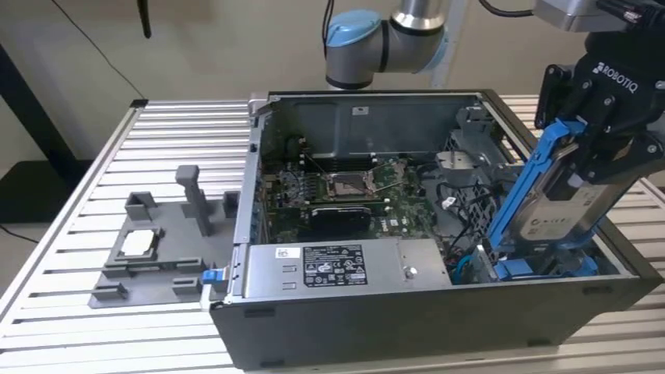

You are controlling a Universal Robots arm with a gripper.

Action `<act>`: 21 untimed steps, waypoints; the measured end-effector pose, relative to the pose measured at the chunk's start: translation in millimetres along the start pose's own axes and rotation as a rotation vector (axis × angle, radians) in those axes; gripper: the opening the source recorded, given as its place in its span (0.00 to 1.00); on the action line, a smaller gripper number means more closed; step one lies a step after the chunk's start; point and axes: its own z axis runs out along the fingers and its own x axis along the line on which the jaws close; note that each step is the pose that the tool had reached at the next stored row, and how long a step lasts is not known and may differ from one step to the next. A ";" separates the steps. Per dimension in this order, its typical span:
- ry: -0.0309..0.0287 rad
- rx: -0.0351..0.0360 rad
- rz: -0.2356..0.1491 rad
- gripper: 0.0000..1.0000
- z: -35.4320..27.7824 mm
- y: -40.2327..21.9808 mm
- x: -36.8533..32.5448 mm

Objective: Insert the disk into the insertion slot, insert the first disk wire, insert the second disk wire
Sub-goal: 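Insert the disk into the insertion slot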

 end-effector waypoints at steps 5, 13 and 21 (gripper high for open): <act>0.0000 0.0001 -0.008 0.33 5.9 -0.4 0.4; -0.0012 0.0001 -0.021 0.33 12.6 -1.9 1.0; -0.0016 0.0001 -0.032 0.33 21.3 -4.8 1.1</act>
